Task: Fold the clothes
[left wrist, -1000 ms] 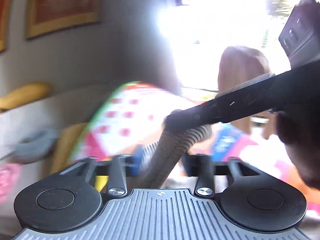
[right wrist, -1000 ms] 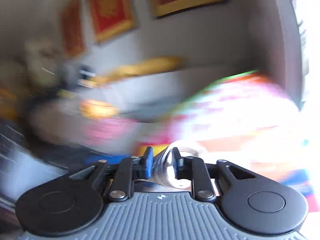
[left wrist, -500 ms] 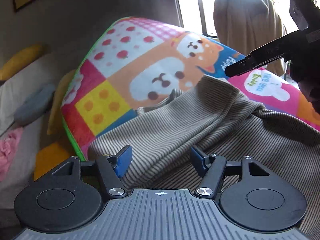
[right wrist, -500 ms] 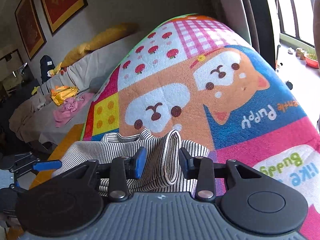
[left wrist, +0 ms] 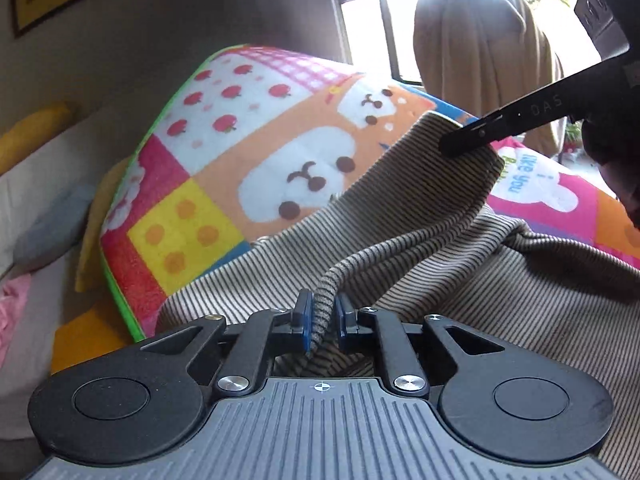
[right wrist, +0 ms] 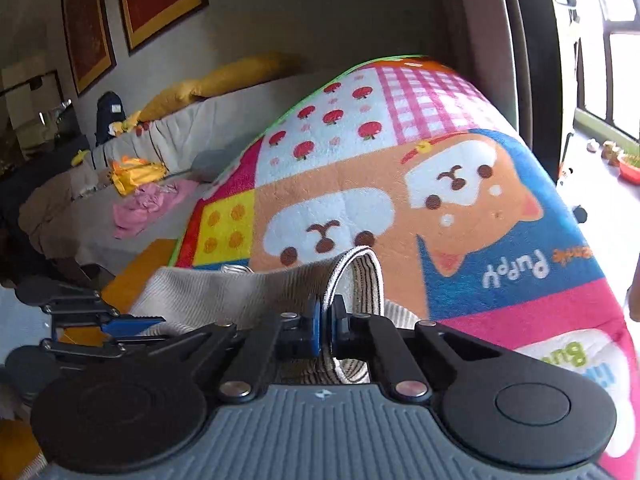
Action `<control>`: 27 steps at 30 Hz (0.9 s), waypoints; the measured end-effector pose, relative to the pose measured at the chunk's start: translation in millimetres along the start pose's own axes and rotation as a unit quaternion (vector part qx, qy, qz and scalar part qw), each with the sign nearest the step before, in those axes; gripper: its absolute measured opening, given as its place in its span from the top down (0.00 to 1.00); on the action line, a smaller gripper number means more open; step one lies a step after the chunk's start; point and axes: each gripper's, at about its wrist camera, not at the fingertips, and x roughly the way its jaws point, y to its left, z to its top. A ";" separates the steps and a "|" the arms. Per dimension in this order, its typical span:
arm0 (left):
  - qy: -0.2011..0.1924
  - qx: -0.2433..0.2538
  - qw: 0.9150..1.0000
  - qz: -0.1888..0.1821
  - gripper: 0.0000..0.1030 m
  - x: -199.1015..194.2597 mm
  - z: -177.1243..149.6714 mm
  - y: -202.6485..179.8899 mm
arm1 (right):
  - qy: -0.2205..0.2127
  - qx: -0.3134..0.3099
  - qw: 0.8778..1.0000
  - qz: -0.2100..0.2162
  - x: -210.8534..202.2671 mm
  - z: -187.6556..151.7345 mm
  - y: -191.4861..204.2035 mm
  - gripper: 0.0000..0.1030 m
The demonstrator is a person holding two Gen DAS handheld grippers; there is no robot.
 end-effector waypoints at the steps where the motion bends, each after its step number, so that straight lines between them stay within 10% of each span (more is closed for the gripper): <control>1: 0.008 0.003 1.000 -0.009 0.71 3.3 -3.3 -0.6 | 0.012 -0.006 1.000 -0.011 5.2 -6.1 -1.1 0.95; 9: 0.025 -0.045 0.997 -0.058 0.20 -10.0 -7.8 19.1 | 0.047 -0.024 0.997 -0.053 16.4 -12.9 -6.1 0.81; 16: 0.012 -0.176 0.982 -0.063 0.18 -5.5 -0.5 68.5 | -0.001 -0.020 1.000 -0.003 9.9 9.1 15.6 0.64; 21: 0.046 -0.183 0.981 -0.051 0.09 34.9 -8.0 57.3 | 0.045 -0.035 0.998 -0.016 65.1 -11.5 17.3 0.53; 27: 0.045 -0.212 0.973 -0.079 0.09 12.0 -7.3 81.6 | 0.053 0.045 0.997 0.024 36.1 3.5 -17.0 0.35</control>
